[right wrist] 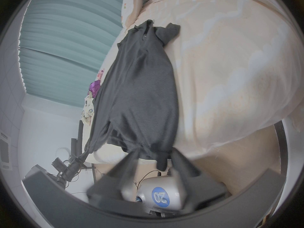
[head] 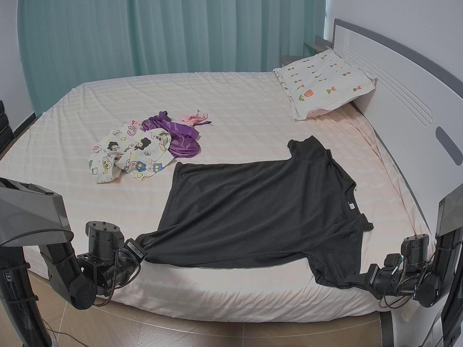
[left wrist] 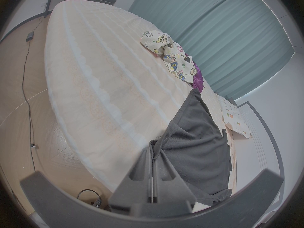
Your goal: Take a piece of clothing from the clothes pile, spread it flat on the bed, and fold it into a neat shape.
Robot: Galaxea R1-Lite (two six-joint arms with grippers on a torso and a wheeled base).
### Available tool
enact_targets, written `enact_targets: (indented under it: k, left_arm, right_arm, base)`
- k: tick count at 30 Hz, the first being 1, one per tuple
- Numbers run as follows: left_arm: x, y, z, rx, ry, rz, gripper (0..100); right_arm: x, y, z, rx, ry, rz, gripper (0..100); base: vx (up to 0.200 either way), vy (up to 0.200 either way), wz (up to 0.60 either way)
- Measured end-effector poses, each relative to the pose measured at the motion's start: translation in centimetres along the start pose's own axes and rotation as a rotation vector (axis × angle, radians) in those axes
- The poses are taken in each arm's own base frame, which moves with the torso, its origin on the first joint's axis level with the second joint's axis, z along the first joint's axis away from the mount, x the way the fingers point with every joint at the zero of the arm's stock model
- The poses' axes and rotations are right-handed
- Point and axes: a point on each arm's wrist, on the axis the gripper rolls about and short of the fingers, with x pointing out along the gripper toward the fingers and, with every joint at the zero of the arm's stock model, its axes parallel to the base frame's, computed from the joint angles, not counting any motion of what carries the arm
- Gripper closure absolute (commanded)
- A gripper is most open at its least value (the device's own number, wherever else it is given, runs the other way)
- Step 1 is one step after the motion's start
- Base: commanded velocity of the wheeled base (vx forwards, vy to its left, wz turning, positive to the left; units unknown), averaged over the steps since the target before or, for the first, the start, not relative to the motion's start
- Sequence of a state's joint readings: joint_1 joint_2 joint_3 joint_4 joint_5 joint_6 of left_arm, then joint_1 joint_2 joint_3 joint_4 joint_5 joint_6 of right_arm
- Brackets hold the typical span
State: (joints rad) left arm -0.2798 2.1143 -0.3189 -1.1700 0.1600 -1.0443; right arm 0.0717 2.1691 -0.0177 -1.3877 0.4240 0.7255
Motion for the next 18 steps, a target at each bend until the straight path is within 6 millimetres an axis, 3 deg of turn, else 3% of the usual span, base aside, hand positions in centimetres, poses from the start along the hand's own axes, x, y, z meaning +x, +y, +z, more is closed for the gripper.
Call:
enact_targets:
  k: [10, 18]
  left_arm:
    - [0.0, 0.0, 0.0, -0.001, -0.002, 0.0, 100]
    - [-0.2, -0.1, 0.1, 0.001, -0.005, -0.004, 100]
  right_arm:
    - [-0.1, -0.2, -0.2, 0.009, 0.001, -0.039, 100]
    - [-1.7, 0.6, -0.4, -0.02, 0.018, -0.053, 100]
  base:
    - [0.0, 0.0, 0.0]
    - [0.0, 0.0, 0.0]
